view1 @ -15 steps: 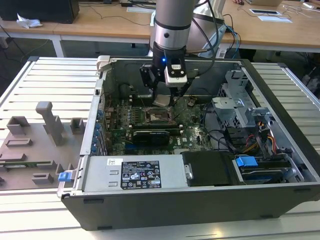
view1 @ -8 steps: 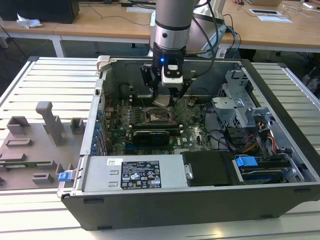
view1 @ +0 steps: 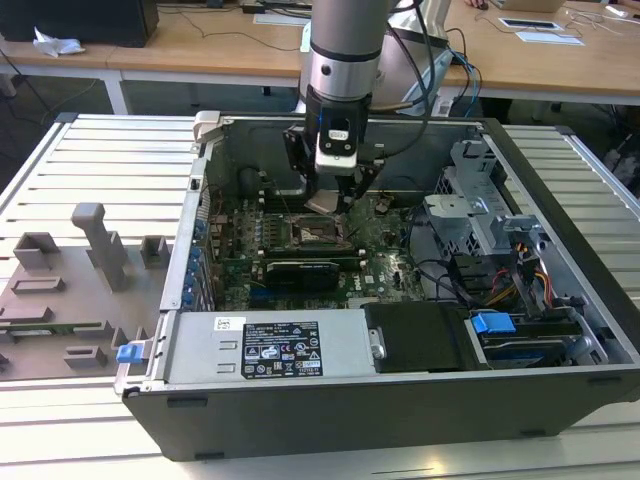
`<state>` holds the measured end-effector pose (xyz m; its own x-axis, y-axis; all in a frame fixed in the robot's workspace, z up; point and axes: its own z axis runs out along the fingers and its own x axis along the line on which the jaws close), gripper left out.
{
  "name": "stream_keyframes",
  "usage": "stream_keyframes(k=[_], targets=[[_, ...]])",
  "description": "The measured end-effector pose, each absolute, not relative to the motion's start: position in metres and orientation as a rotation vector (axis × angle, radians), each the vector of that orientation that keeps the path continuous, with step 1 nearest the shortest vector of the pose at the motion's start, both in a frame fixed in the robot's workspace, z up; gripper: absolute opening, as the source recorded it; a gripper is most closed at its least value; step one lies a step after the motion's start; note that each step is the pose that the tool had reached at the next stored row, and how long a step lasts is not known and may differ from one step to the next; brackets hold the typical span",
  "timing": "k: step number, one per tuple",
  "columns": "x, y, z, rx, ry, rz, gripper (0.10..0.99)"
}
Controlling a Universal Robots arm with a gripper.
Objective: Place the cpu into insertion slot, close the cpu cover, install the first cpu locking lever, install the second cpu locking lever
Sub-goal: 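Place the cpu into insertion slot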
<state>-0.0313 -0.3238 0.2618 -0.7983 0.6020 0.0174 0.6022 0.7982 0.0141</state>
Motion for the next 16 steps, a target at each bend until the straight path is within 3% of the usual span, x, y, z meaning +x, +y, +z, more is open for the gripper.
stream_keyframes(k=[16], targets=[[-0.0313,-0.3239,0.2609,-1.287,-2.855,-0.03,0.541]])
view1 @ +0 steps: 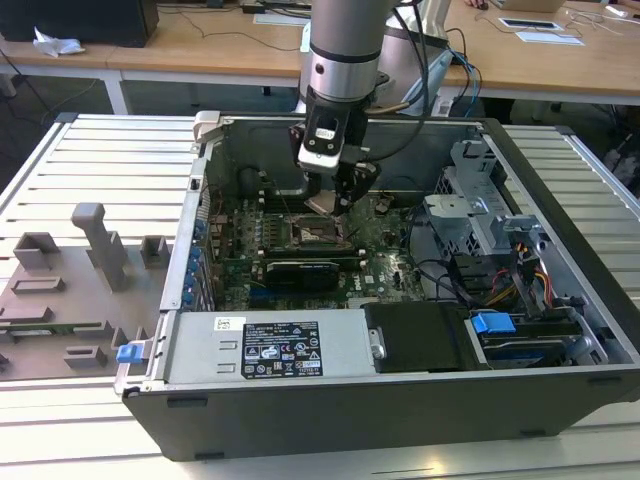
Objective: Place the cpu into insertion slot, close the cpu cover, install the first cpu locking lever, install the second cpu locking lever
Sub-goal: 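Place the cpu into insertion slot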
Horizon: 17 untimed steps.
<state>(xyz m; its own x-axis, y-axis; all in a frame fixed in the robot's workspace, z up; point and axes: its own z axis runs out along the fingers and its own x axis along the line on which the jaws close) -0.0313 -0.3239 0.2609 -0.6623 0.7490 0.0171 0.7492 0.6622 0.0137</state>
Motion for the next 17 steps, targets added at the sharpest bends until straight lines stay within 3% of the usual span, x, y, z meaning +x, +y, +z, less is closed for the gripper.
stream_keyframes(k=[17], targets=[[-0.0313,-0.3238,0.2603,-1.605,-2.692,-0.032,0.541]])
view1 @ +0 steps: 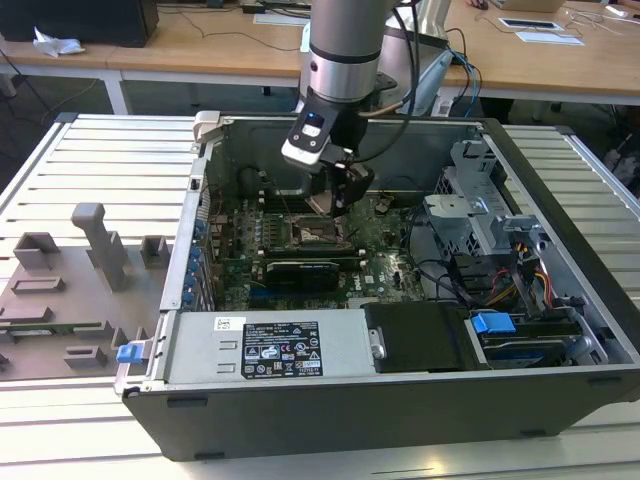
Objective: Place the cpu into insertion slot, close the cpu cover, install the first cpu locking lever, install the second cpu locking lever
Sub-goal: 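Place the cpu into insertion slot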
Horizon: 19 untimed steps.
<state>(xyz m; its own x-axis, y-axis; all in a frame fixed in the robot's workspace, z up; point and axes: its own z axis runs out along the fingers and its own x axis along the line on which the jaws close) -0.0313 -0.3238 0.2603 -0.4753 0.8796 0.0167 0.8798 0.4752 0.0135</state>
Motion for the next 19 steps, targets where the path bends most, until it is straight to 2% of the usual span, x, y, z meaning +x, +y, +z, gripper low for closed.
stream_keyframes(k=[19], targets=[[-0.0313,-0.3238,0.2595,-1.929,-2.473,-0.032,0.541]])
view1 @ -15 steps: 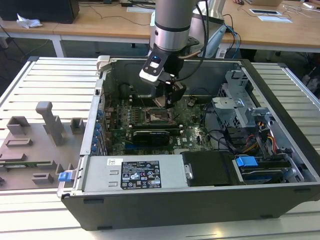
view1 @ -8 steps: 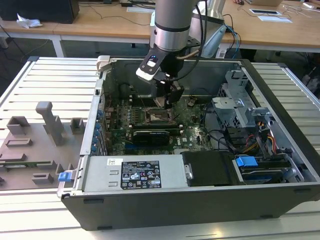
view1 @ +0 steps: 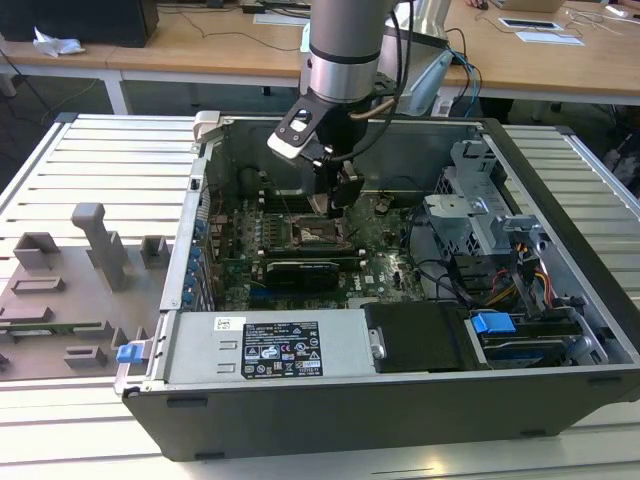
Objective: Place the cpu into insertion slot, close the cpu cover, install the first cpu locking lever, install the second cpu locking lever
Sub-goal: 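Place the cpu into insertion slot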
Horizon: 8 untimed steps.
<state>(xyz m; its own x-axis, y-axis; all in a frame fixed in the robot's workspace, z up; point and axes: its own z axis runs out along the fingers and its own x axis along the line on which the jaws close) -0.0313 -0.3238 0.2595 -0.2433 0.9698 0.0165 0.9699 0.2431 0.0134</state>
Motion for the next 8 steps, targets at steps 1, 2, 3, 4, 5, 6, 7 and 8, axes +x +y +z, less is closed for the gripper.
stream_keyframes(k=[1,2,3,4,5,6,7,8], targets=[[-0.0313,-0.3238,0.2595,-1.947,-2.459,-0.033,0.541],[-0.0313,-0.3238,0.2595,-1.961,-2.449,-0.032,0.541],[-0.0313,-0.3238,0.2595,-1.969,-2.442,-0.032,0.541],[-0.0313,-0.3238,0.2595,-1.978,-2.435,-0.033,0.541],[-0.0313,-0.3239,0.2595,-1.987,-2.428,-0.033,0.541],[-0.0313,-0.3238,0.2595,-2.0,-2.417,-0.033,0.541],[-0.0313,-0.3238,0.2595,-2.009,-2.41,-0.033,0.541],[-0.0313,-0.3238,0.2594,-2.018,-2.402,-0.033,0.541]])
